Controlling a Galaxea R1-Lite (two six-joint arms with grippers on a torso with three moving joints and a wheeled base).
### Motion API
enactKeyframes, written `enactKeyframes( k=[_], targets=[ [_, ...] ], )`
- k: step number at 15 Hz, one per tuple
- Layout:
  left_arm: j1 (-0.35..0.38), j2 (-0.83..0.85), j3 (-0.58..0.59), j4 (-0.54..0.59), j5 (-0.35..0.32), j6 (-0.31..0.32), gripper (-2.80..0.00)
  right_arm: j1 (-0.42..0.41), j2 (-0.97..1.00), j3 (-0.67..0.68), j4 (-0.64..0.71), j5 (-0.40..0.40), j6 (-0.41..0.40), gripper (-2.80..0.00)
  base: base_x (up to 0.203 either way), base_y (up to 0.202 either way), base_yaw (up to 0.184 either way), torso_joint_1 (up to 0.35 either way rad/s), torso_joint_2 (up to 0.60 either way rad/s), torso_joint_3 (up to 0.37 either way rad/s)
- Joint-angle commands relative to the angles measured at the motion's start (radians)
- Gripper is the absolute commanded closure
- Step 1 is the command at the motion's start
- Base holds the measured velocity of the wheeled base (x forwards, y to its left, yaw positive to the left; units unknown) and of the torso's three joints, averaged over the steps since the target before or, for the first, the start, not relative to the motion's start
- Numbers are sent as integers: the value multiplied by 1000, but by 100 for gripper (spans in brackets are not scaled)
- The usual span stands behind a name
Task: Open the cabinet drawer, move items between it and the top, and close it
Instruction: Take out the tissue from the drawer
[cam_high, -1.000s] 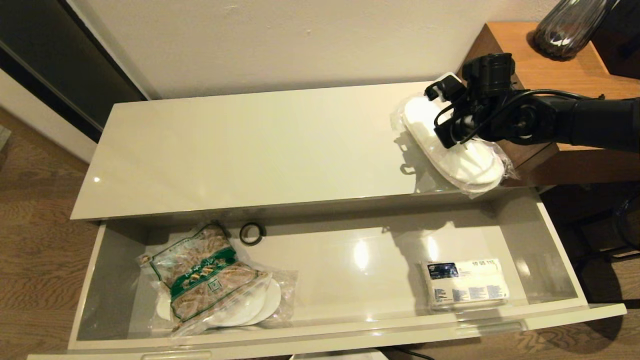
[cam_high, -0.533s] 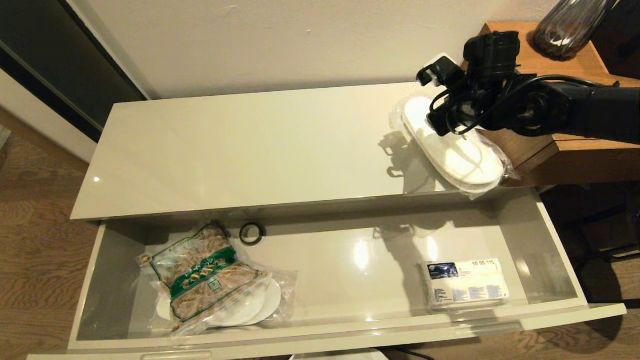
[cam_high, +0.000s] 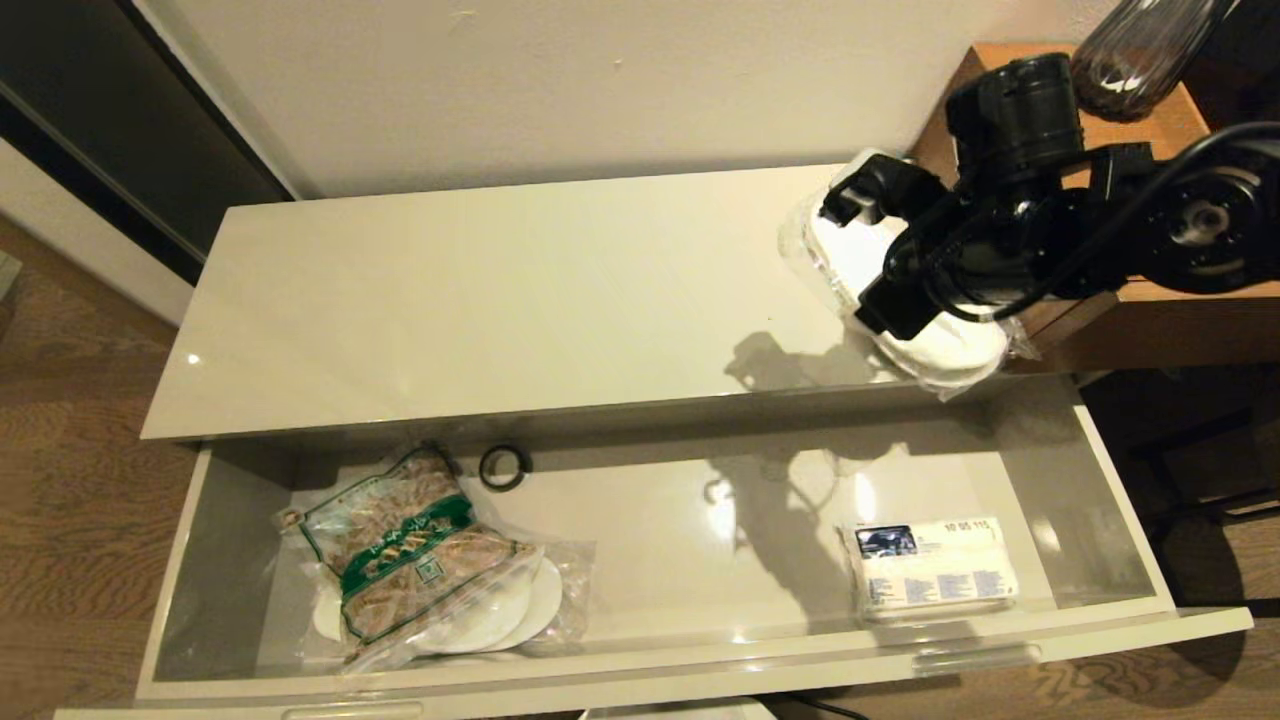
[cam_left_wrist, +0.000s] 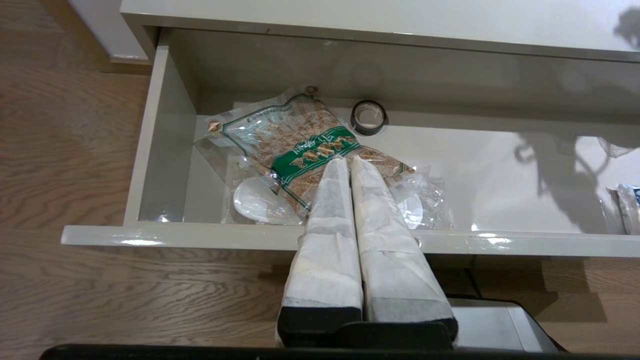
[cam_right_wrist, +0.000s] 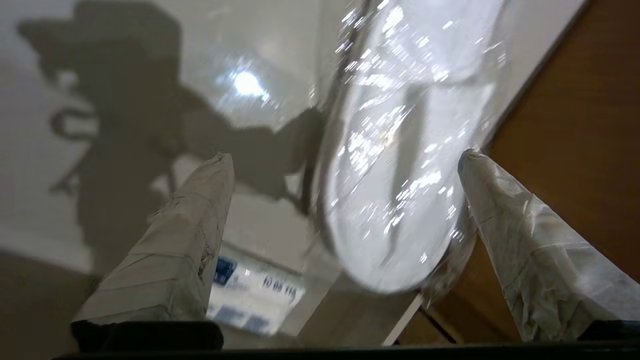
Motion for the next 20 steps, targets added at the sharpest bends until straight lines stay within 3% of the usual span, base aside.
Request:
enactKeyframes(
  k=[1, 11, 20],
  targets=[
    [0, 1, 0, -1, 0, -1, 0, 41, -124, 147, 16, -3, -7, 0, 0, 0, 0, 0, 0, 0],
    [0, 1, 0, -1, 1, -1, 0, 179, -270, 183, 78, -17, -4, 0, 0, 0, 0, 0, 0, 0],
    [0, 1, 0, -1, 1, -1, 0, 185, -498, 349, 141, -91, -3, 0, 0, 0, 0, 0, 0, 0]
  ],
)
